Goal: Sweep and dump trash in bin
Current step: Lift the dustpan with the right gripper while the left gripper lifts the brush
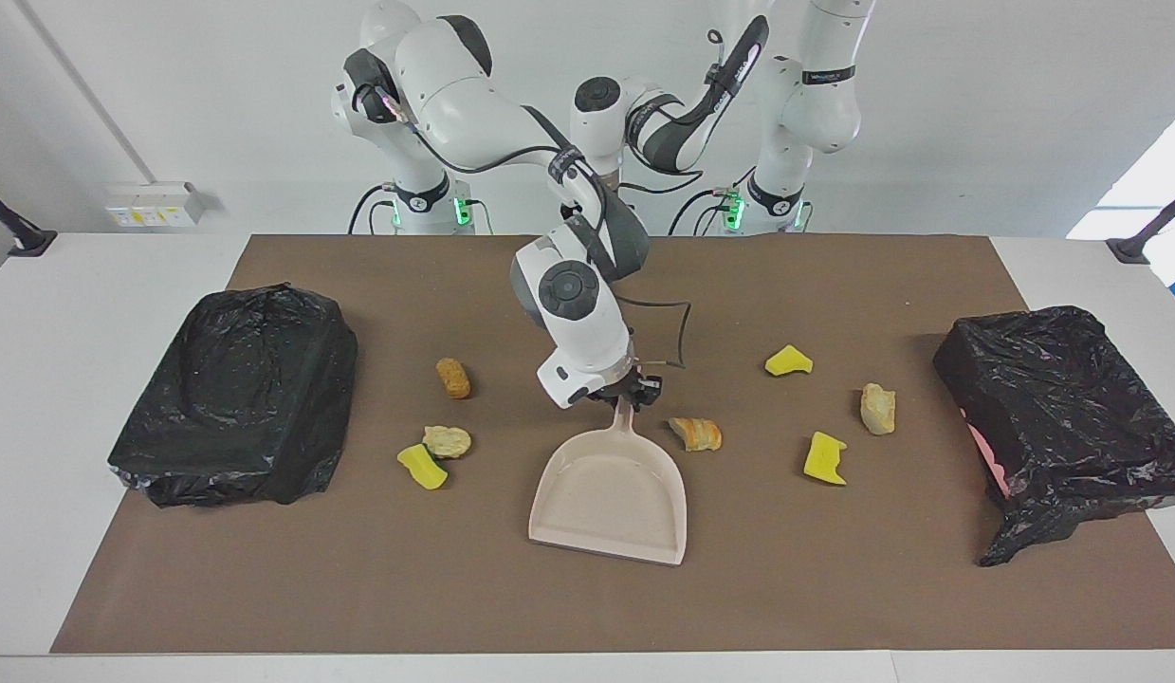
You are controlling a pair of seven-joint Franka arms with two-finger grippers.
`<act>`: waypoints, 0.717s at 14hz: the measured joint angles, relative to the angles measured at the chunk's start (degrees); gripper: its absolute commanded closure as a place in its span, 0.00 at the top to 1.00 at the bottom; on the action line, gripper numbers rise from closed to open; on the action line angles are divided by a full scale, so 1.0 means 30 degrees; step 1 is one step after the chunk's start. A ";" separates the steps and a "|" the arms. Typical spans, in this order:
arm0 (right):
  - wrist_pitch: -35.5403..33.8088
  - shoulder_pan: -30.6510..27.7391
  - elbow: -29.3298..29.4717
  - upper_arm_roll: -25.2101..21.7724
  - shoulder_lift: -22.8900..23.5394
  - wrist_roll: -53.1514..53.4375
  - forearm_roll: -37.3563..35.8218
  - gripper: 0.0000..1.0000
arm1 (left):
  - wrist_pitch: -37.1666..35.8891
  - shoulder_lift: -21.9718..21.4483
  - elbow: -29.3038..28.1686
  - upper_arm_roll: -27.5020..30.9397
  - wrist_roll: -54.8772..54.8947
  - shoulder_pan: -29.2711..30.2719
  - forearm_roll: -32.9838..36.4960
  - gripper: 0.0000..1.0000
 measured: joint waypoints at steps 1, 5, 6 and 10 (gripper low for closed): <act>0.0004 -0.0052 0.0040 0.0000 -0.0083 -0.0464 0.0005 0.00 | 0.0037 -0.0001 0.0065 0.0032 -0.0017 0.0000 -0.0006 0.34; -0.0478 -0.0767 0.0113 -0.0094 -0.0981 -0.4772 -0.0030 0.00 | 0.0023 -0.0015 0.0301 0.0142 -0.0030 0.0001 -0.0017 0.00; -0.1048 -0.1178 0.0114 -0.0130 -0.1247 -0.6162 -0.0031 0.00 | -0.0022 -0.0031 0.0335 0.0173 -0.0032 0.0000 -0.0018 0.00; -0.4474 -0.3665 0.0145 -0.0145 -0.2577 -1.2356 -0.0030 0.00 | -0.2604 -0.0529 0.0978 0.0541 0.0052 0.0977 0.0441 0.00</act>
